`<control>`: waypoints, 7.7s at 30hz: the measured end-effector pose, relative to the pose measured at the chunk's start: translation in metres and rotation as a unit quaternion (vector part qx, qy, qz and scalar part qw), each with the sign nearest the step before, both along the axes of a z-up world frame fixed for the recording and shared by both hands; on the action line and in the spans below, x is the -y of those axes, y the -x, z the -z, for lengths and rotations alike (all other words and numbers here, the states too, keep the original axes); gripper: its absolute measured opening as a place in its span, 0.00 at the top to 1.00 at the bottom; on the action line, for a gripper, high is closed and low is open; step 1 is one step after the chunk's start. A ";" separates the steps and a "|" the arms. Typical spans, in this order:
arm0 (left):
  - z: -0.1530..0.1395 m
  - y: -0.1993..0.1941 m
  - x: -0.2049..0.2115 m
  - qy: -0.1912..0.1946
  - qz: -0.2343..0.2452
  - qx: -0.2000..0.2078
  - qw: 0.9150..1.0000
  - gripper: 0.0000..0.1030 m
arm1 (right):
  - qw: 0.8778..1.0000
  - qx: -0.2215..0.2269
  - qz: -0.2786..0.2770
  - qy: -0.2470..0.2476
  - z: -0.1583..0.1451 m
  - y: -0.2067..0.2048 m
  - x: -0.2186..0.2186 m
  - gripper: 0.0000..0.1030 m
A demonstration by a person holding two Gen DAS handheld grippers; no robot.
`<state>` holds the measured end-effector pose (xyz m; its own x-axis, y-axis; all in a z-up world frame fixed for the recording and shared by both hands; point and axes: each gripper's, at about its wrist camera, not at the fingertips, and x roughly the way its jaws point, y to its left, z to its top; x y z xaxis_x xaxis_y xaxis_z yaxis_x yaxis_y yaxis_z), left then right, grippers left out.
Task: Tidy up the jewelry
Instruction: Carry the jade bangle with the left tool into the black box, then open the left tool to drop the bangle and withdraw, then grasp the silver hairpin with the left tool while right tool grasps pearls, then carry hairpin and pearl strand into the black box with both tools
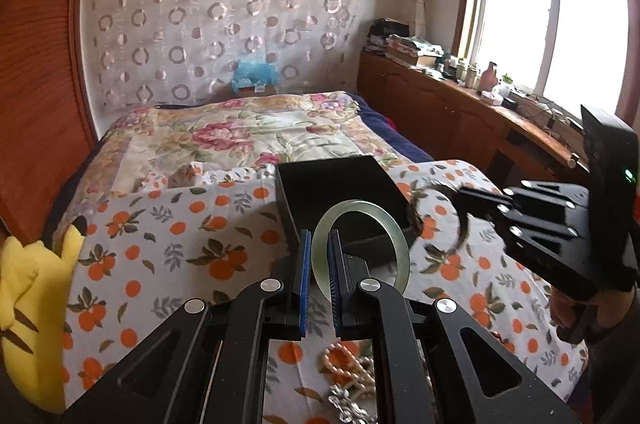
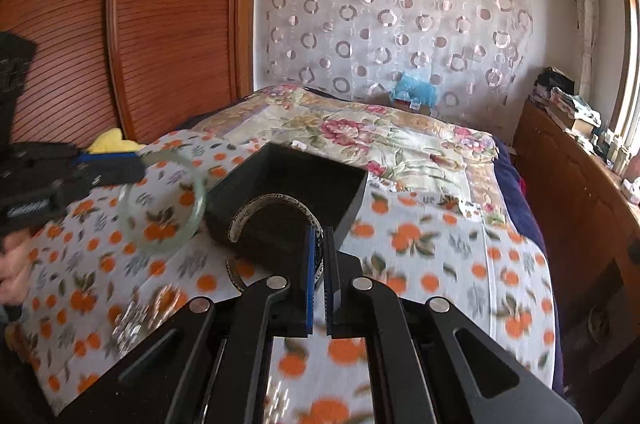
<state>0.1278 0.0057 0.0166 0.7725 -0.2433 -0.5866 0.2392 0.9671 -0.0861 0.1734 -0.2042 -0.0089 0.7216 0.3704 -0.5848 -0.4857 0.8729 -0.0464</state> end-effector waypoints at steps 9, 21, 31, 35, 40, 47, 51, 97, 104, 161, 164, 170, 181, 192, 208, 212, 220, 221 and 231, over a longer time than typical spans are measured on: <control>0.001 -0.034 -0.003 -0.008 -0.016 -0.009 1.000 0.93 | 0.999 -0.034 -0.004 0.002 0.015 -0.061 -0.021 0.96; 0.019 -0.074 0.017 -0.022 -0.010 -0.036 0.999 0.93 | 0.998 -0.052 -0.033 -0.003 0.022 -0.059 -0.015 0.92; 0.033 -0.097 0.046 -0.049 0.000 -0.055 0.997 0.93 | 0.999 -0.028 -0.025 -0.024 0.010 -0.030 0.020 0.92; 0.039 -0.106 0.054 -0.063 0.002 -0.065 0.996 0.93 | 0.999 -0.029 -0.023 -0.028 0.012 -0.023 0.028 0.92; 0.040 -0.107 0.056 -0.062 0.011 -0.073 0.995 0.92 | 0.999 -0.031 -0.021 -0.030 0.018 -0.012 0.036 0.92; 0.027 -0.076 0.047 -0.056 0.014 -0.059 0.997 0.80 | 0.999 -0.031 -0.017 -0.039 0.020 0.005 0.047 0.92; 0.019 -0.050 0.040 -0.042 0.023 -0.046 0.998 0.71 | 0.998 -0.035 -0.026 -0.044 0.022 0.024 0.049 0.92; 0.080 0.067 0.006 -0.012 0.016 -0.101 0.995 0.55 | 0.991 -0.121 -0.039 0.046 0.085 0.050 0.025 0.82; 0.092 0.065 0.011 0.009 0.024 -0.125 0.992 0.55 | 0.991 -0.115 -0.040 0.048 0.086 0.051 0.024 0.82; 0.094 0.042 0.050 -0.076 0.053 -0.115 0.989 0.34 | 0.991 -0.118 -0.044 0.043 0.085 0.050 0.026 0.82; 0.094 0.042 0.050 -0.082 0.054 -0.113 0.989 0.34 | 0.991 -0.118 -0.046 0.043 0.086 0.050 0.026 0.82; 0.093 0.048 0.045 -0.078 0.056 -0.109 0.989 0.46 | 0.991 -0.117 -0.046 0.044 0.085 0.052 0.026 0.91; 0.077 0.062 0.026 -0.055 0.030 -0.081 0.995 0.48 | 0.996 -0.071 -0.054 0.009 0.050 0.063 0.028 0.92; 0.045 0.063 0.016 -0.042 0.017 -0.040 0.998 0.48 | 0.998 -0.006 -0.067 -0.021 -0.016 0.068 0.022 0.92; 0.007 0.044 0.018 -0.032 0.020 0.002 0.999 0.48 | 0.995 0.063 -0.068 -0.048 -0.097 0.055 0.020 0.92; 0.005 0.035 0.018 -0.029 0.019 0.003 0.999 0.48 | 0.994 0.075 -0.065 -0.050 -0.112 0.049 0.018 0.92; -0.003 0.016 0.020 -0.033 0.019 0.009 0.999 0.48 | 0.993 0.094 -0.059 -0.051 -0.137 0.030 0.018 0.92; -0.003 0.013 0.020 -0.034 0.019 0.009 0.999 0.48 | 0.992 0.097 -0.059 -0.053 -0.140 0.027 0.019 0.92; -0.004 -0.019 0.018 -0.029 0.017 0.004 0.999 0.48 | 0.990 0.108 -0.067 -0.065 -0.159 -0.006 0.015 0.92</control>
